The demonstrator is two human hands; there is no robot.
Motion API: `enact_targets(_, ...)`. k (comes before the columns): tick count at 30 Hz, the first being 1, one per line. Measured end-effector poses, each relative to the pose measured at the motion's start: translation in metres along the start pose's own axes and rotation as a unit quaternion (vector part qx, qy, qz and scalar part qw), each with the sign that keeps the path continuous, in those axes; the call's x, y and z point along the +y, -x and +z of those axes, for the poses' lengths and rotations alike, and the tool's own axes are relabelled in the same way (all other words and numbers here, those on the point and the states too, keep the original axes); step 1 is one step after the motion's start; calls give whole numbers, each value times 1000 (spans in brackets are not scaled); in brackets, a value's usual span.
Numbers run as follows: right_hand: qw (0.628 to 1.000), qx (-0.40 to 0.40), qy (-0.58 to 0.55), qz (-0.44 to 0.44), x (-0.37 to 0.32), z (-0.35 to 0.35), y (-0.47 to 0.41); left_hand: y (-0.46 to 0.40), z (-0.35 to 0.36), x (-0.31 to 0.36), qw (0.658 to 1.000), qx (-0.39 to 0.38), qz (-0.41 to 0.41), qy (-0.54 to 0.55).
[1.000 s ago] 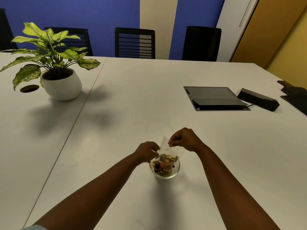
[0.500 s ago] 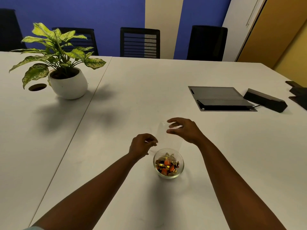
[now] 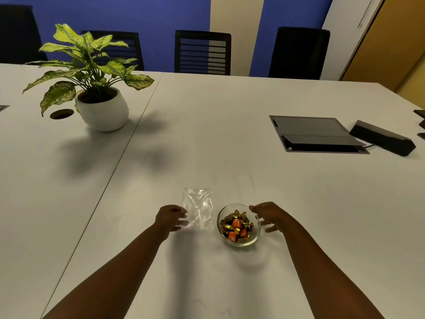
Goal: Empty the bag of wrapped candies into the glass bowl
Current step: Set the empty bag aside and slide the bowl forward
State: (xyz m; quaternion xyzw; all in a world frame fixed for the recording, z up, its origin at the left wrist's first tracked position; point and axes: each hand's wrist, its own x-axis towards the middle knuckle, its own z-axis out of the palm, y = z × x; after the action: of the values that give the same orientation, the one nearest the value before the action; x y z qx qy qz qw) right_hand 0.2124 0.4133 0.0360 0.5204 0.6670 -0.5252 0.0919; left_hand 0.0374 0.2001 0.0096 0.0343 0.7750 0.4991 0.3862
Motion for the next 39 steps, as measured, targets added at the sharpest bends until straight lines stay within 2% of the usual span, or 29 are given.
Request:
enact_targets(5, 999, -36, 6, 26, 7, 11, -1, -6, 5, -20, 999, 7, -34, -30)
enact_targets(12, 1000, 2, 9, 10, 8, 21, -6, -17, 3, -25, 995, 34, -62, -76)
enact_targets(14, 1000, 13, 25, -5, 5, 21, -7, -20, 2, -21, 989, 61, -41, -127)
enact_targets(17, 998, 23, 49, -16, -1, 20, -8, -20, 4, -10, 949, 125, -1, -291)
enact_targets(18, 998, 22, 47, -17, -4, 20, -8, -21, 5, -7, 939, 141, 8, -315)
enact_targets(21, 999, 19, 28, -25, -15, 19, -9, -23, 13, 5, 944, 173, 85, -267)
enact_targets(23, 999, 17, 0, -35, -24, 19, -11, -25, 21, 14, 960, 157, 133, -188)
enact_targets(26, 998, 11, -37, -48, -40, 17, -13, -23, 34, 32, 994, 55, 98, 6)
enact_targets(28, 997, 5, -57, -57, -51, 17, -16, -24, 41, 42, 994, -31, 45, 99)
enact_targets(30, 995, -1, -72, -64, -63, 17, -19, -24, 45, 50, 987, -96, 4, 129)
enact_targets(32, 994, -4, -87, -67, -74, 17, -23, -28, 49, 56, 979, -129, -21, 159)
enact_targets(35, 993, -8, -103, -61, -84, 19, -28, -34, 51, 63, 971, -140, -33, 189)
enact_targets(39, 991, -7, -120, -57, -98, 20, -46, -54, 49, 78, 976, -129, -26, 173)
